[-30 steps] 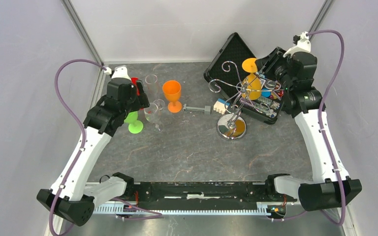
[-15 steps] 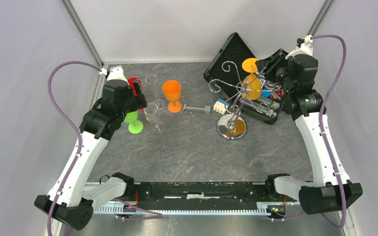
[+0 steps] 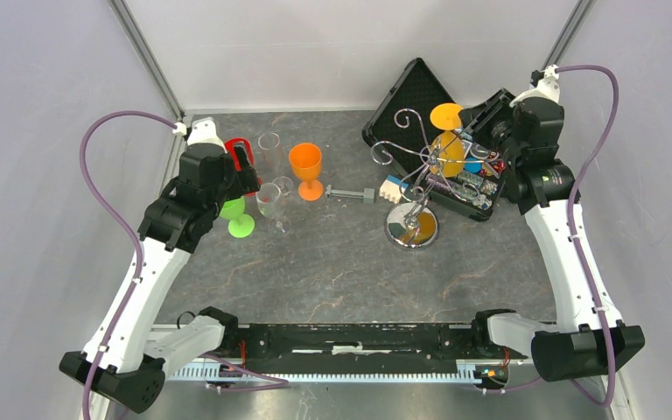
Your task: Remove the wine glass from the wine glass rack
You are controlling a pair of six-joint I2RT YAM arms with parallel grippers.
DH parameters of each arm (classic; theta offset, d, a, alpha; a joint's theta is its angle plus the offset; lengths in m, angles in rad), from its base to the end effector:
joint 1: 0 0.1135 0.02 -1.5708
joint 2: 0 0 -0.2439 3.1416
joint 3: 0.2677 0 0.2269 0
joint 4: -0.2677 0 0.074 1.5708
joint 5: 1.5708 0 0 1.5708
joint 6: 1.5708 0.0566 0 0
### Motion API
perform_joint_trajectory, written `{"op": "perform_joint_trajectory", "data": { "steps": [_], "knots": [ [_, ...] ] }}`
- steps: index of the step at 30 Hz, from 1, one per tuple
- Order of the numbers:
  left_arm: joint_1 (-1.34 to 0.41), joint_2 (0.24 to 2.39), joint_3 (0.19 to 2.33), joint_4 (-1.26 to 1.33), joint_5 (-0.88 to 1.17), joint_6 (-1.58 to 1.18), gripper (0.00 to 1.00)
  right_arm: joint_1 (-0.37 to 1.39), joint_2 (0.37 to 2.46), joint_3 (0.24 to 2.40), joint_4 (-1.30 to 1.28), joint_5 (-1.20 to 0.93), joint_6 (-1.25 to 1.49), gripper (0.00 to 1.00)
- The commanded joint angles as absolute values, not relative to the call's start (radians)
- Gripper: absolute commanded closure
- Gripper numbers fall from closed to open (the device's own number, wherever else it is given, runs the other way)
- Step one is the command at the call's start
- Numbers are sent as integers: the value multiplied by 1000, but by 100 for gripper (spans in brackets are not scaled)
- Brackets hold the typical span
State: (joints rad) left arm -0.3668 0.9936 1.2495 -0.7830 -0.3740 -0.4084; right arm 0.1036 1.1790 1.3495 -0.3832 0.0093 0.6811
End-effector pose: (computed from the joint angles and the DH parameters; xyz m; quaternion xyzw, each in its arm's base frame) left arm 0.1875 -0.0499 0.3676 -0.1104 0.8497 -0.0359 0.5144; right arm 0.2586 0.0264 0.4076 0.2244 0.7451 0.2368 0.5817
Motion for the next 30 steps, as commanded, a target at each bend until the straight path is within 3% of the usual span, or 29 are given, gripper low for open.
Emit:
{"op": "perform_joint_trajectory", "data": {
  "steps": [1,10,20,24,28,30],
  "knots": [
    [-366,982,1247,-741,-400,-363,15,101,1182,1348,-373,4,695,59],
    [-367,974,1241,-740,-403,-362,15,101,1200,1334,-302,-66,765,60],
    [-366,969,1238,-741,-414,-360,15,101,1219,1290,-256,-51,812,69],
    [-367,969,1236,-741,-417,-362,14,100,1221,1266,-233,-52,829,79],
    [-365,969,1236,-741,-419,-359,14,100,1203,1246,-200,-40,845,100],
    [-366,969,1236,-741,-419,-359,14,100,1183,1229,-169,-21,854,100]
  ]
}}
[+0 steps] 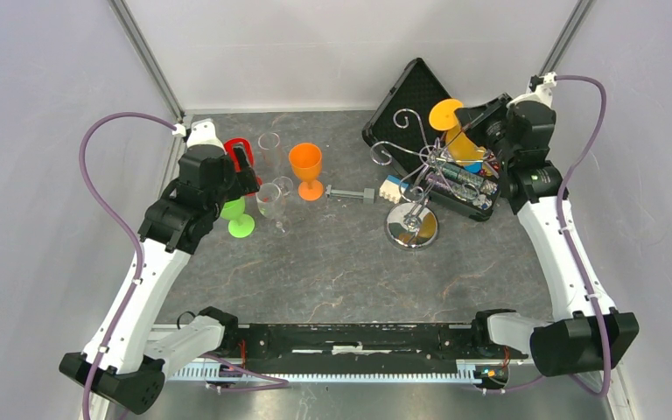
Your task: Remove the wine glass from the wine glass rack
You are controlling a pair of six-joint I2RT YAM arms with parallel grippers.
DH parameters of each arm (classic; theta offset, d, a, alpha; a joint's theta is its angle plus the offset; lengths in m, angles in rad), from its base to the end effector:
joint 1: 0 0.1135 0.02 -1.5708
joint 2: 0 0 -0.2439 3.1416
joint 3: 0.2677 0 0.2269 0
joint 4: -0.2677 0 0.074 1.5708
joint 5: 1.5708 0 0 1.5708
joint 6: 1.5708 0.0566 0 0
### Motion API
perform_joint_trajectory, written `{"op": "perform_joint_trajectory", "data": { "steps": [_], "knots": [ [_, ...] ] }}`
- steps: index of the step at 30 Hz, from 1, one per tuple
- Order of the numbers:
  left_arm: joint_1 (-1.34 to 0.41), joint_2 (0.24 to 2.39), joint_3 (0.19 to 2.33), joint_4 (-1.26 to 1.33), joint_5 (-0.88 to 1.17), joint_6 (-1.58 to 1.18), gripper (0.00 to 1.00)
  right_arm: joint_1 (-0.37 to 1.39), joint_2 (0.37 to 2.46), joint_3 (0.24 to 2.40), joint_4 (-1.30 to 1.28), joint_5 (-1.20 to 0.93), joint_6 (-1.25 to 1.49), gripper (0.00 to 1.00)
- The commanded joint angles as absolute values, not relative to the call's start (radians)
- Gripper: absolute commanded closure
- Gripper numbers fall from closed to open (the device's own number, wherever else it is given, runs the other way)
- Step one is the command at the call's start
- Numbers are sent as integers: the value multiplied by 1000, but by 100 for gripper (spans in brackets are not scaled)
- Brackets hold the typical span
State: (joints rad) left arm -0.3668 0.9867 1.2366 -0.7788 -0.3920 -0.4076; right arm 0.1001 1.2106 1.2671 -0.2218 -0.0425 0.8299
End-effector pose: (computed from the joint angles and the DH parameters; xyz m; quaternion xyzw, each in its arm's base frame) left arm 0.1867 -0.0486 0.3655 -0.1143 0.8486 -0.0279 0.5158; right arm 0.2763 0.0302 0.3925 0.2594 0.7176 0.3042 0.5703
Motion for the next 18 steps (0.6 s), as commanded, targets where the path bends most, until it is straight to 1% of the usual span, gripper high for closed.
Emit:
{"op": "perform_joint_trajectory", "data": {
  "steps": [1,11,18],
  "knots": [
    [-367,968,1236,-741,-419,-357,14,99,1174,1224,-157,-11,861,100],
    [-366,965,1238,-741,-420,-357,14,100,1104,1217,-122,90,909,100],
    [-366,960,1238,-741,-416,-357,14,98,1068,1201,-146,122,922,100]
  ]
}}
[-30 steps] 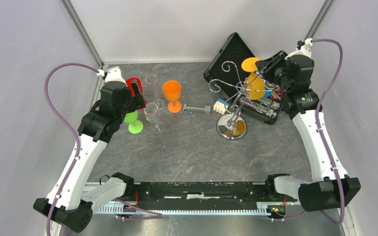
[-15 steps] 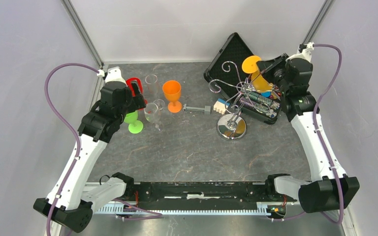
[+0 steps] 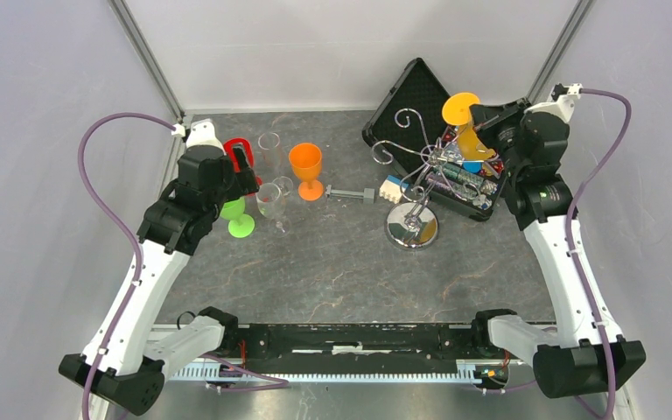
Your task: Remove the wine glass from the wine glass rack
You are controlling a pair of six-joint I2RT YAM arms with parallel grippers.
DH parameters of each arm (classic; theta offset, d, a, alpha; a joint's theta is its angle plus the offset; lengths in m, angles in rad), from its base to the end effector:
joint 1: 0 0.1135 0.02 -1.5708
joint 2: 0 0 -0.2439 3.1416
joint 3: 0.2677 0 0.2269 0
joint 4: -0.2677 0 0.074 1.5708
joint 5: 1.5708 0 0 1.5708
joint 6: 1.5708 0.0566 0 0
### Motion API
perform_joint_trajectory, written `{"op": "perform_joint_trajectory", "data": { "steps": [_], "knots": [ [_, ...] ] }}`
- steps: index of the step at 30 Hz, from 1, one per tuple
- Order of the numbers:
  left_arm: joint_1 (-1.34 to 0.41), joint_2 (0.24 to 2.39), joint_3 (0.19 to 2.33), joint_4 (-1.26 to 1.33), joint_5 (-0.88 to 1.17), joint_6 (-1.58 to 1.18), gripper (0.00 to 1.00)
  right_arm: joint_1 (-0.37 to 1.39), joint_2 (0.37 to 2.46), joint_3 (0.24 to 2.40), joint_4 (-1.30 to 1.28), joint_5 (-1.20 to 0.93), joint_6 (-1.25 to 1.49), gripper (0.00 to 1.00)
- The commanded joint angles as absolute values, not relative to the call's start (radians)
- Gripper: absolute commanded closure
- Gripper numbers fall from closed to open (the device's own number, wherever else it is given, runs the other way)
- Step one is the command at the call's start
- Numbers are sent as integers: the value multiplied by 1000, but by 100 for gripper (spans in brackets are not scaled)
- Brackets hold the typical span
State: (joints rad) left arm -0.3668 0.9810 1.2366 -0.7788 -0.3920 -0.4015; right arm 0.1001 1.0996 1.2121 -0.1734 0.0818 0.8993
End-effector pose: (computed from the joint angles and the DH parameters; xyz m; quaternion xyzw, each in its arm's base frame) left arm 0.1854 -0.0481 0.3665 -0.1121 0.8475 -0.0275 0.5180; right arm 0.2494 0.0204 0.4071 0.3089 0.6595 0.3019 0.6152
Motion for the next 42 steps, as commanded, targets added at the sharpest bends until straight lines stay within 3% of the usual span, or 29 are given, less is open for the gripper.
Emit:
{"op": "perform_joint_trajectory", "data": {
  "steps": [1,12,25,31,42],
  "knots": [
    [-366,959,1238,-741,-416,-357,14,98,1064,1199,-149,121,922,100],
    [-366,956,1238,-737,-419,-363,12,99,1020,1147,-70,-66,1030,100],
    [-366,936,1234,-728,-426,-366,1,99,1101,1101,168,-222,1130,100],
    [-366,915,1224,-712,-430,-361,0,99,1120,1073,239,-249,1172,100],
    [-366,884,1218,-658,-356,-378,0,100,1182,1044,652,-360,1215,100]
  ]
}}
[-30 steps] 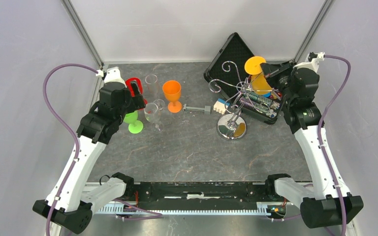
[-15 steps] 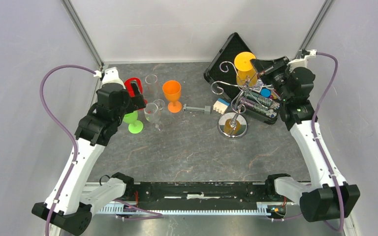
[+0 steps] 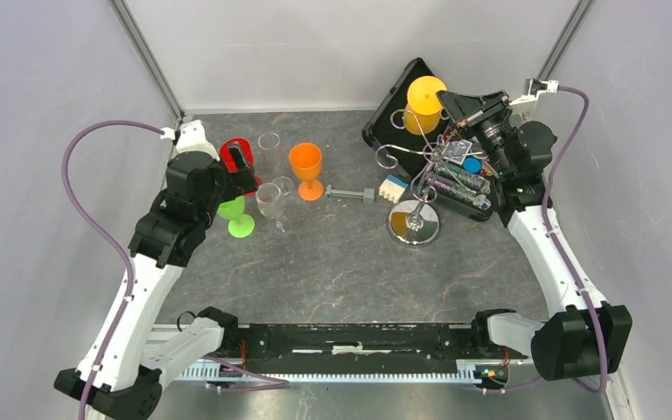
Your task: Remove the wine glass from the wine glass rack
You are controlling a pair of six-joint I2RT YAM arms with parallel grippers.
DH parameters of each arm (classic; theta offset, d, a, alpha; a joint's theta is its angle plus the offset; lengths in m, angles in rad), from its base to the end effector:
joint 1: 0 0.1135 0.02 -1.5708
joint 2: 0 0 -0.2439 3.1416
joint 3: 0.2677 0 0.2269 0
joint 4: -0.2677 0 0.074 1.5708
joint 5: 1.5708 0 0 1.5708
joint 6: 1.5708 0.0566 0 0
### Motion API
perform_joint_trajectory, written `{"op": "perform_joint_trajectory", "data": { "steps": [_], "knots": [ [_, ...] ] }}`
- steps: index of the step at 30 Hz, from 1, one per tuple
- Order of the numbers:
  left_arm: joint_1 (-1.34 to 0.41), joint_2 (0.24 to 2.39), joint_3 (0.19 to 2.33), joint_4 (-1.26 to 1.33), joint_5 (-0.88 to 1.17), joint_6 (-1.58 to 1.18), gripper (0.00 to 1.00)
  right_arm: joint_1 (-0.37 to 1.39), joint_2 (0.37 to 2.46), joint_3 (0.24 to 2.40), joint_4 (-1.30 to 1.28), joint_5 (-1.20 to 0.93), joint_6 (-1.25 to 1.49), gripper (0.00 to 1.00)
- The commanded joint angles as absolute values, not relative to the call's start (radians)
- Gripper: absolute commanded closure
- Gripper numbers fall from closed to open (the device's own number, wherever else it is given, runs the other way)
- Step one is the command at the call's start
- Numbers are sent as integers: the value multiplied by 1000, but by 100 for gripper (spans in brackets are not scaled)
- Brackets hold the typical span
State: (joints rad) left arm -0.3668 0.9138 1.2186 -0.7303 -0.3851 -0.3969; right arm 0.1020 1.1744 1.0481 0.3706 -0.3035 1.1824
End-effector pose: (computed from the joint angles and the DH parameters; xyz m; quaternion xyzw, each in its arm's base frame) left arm 0.1728 -0.0436 0.3773 -0.1161 0.8233 -0.0489 0.5535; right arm 0.2715 0.0448 0.4014 0.2109 0.5832 0.5411 0.5680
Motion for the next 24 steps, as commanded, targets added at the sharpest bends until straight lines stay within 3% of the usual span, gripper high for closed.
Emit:
{"op": "perform_joint_trajectory", "data": {
  "steps": [1,12,18,24],
  "knots": [
    [-366,881,1218,-652,-344,-381,0,98,1188,1046,683,-370,1218,100],
    [-366,929,1223,-526,91,-480,0,100,1185,1038,1054,-523,1338,100],
    [-366,995,1221,-236,523,-641,0,122,1133,978,1270,-564,1539,100],
    [-371,1042,1201,57,661,-862,0,202,1072,903,1397,-561,1665,100]
  ]
}}
